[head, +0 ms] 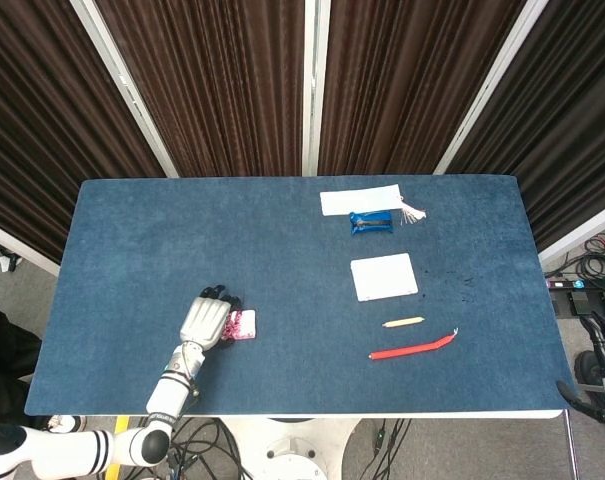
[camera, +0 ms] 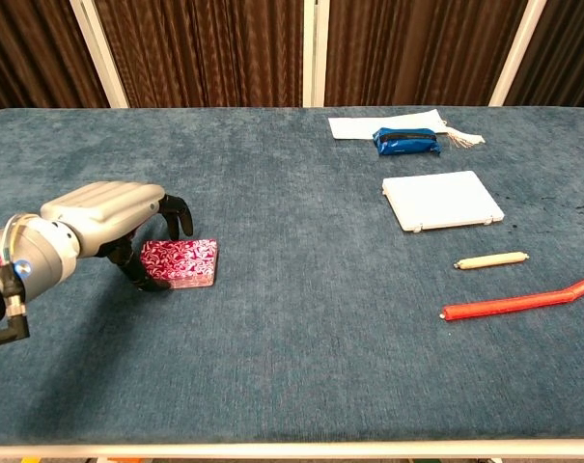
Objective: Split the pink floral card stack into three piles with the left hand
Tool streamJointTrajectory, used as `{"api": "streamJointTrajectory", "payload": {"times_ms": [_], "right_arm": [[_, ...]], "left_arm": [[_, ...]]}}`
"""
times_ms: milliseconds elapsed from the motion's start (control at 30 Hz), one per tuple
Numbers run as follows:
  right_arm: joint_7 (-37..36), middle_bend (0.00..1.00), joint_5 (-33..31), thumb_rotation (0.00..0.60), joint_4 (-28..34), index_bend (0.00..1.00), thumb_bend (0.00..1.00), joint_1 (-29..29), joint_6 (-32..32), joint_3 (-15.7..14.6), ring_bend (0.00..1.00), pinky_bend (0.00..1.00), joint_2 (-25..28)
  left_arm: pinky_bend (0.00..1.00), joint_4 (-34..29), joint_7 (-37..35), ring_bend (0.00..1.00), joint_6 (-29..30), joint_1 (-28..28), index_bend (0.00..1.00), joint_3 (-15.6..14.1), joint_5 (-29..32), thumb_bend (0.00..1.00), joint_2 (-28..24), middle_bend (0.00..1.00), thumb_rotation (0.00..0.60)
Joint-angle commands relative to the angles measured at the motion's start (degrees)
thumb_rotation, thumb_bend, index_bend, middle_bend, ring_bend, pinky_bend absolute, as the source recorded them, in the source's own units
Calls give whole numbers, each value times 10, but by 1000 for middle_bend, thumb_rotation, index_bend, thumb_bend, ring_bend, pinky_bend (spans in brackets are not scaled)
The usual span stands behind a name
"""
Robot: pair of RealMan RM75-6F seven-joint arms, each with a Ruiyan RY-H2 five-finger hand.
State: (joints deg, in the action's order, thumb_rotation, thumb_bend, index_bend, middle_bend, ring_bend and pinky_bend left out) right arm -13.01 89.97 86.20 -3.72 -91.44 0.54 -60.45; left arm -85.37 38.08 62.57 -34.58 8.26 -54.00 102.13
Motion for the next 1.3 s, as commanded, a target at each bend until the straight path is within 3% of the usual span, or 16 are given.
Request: {"api": "streamJointTrajectory", "payload": {"times_ms": [33, 1300], "right_arm": [[0, 0, 0, 600, -1, 0, 110, 0, 1, 0, 0, 0, 0], [4, 0, -7, 600, 2, 0, 109, 1, 7, 1, 0, 0, -1]], "left_arm": [[171, 1, -6, 121, 0, -1, 342, -1, -3, 179, -1, 353, 600], [171, 16, -116, 177, -4, 14, 415, -9, -52, 232, -15, 423, 600]]}}
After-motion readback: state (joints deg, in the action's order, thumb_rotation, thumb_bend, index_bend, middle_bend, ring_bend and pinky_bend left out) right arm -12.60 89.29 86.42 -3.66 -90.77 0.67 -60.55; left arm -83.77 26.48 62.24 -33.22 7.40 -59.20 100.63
